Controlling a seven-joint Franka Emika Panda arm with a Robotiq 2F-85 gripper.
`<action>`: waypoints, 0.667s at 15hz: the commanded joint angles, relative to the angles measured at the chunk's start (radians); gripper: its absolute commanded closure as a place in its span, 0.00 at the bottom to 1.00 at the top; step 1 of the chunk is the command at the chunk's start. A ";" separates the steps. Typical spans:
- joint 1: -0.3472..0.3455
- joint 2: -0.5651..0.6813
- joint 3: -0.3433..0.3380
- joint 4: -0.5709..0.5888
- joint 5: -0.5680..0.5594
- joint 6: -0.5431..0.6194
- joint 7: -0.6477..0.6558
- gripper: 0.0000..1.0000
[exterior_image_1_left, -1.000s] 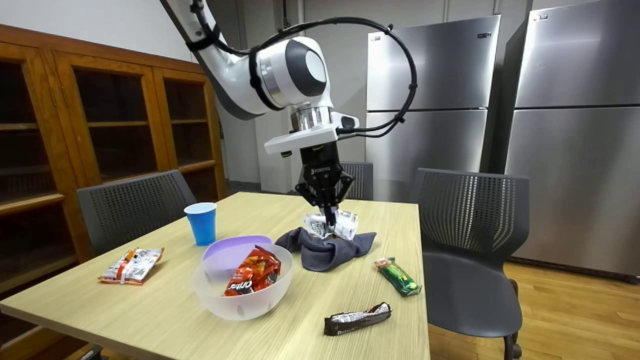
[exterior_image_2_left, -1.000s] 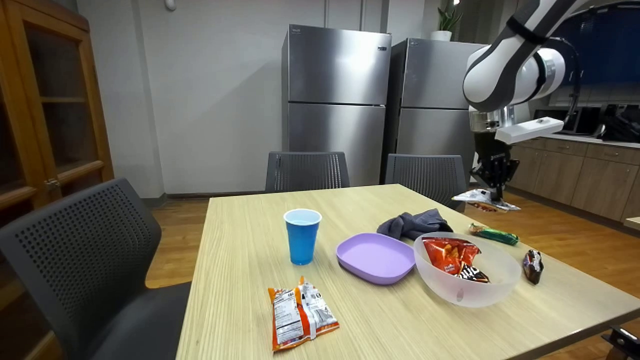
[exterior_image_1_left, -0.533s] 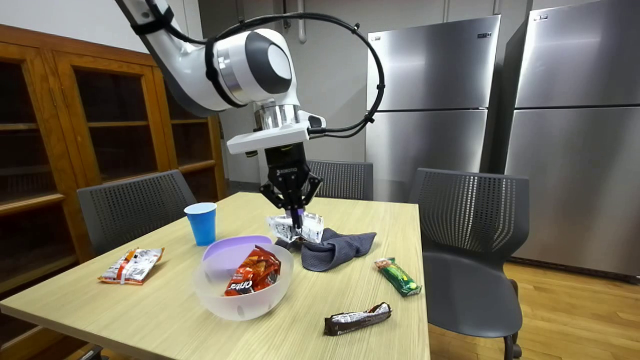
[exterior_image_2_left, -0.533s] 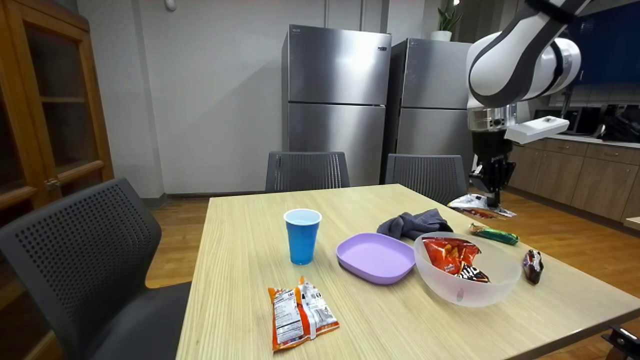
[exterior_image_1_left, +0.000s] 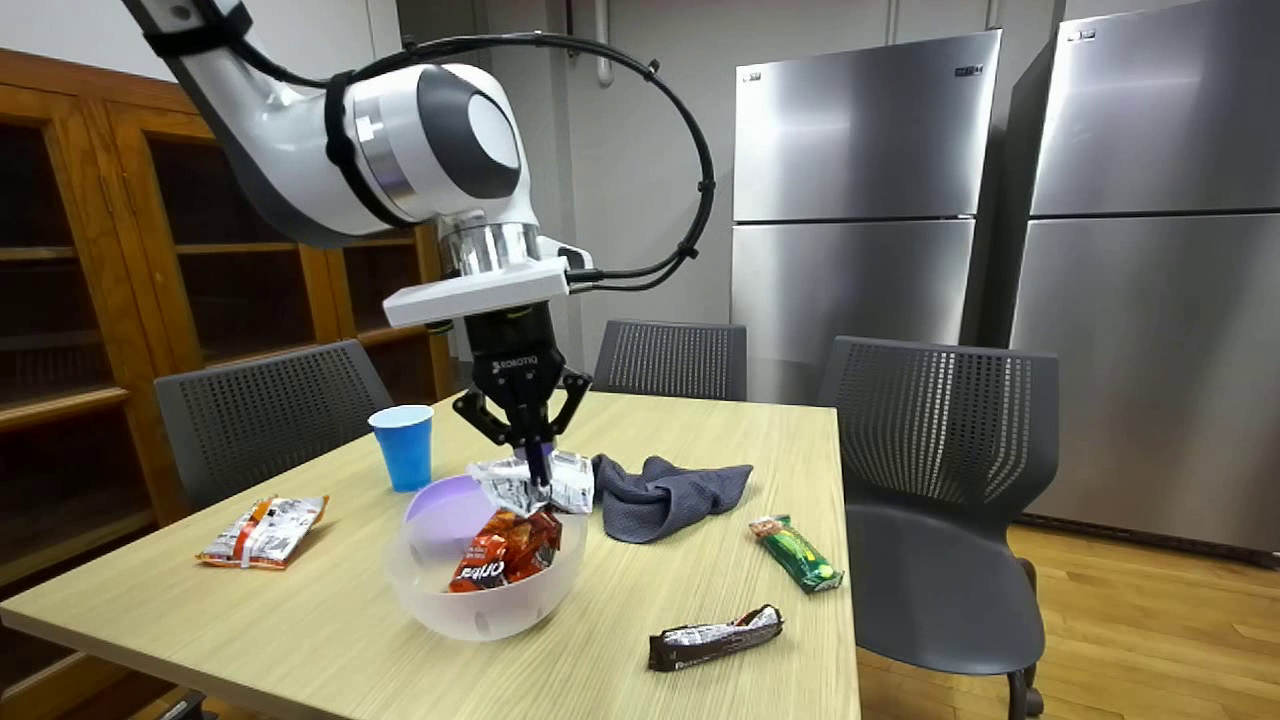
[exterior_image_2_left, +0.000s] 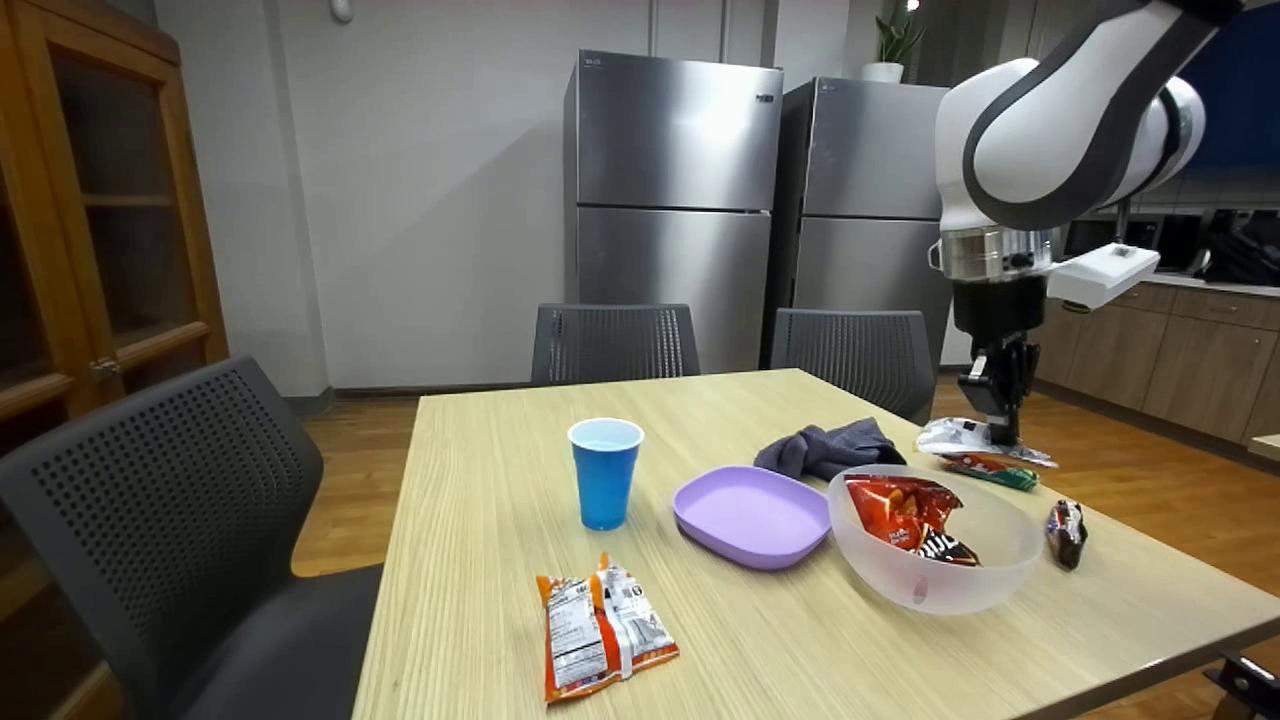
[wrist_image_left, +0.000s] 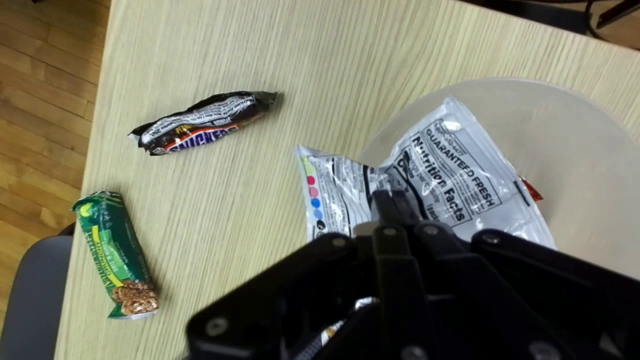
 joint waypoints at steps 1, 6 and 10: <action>0.001 -0.069 0.018 -0.079 -0.036 0.030 -0.025 1.00; 0.010 -0.059 0.033 -0.107 -0.044 0.051 -0.018 1.00; 0.016 -0.045 0.038 -0.106 -0.038 0.056 -0.012 1.00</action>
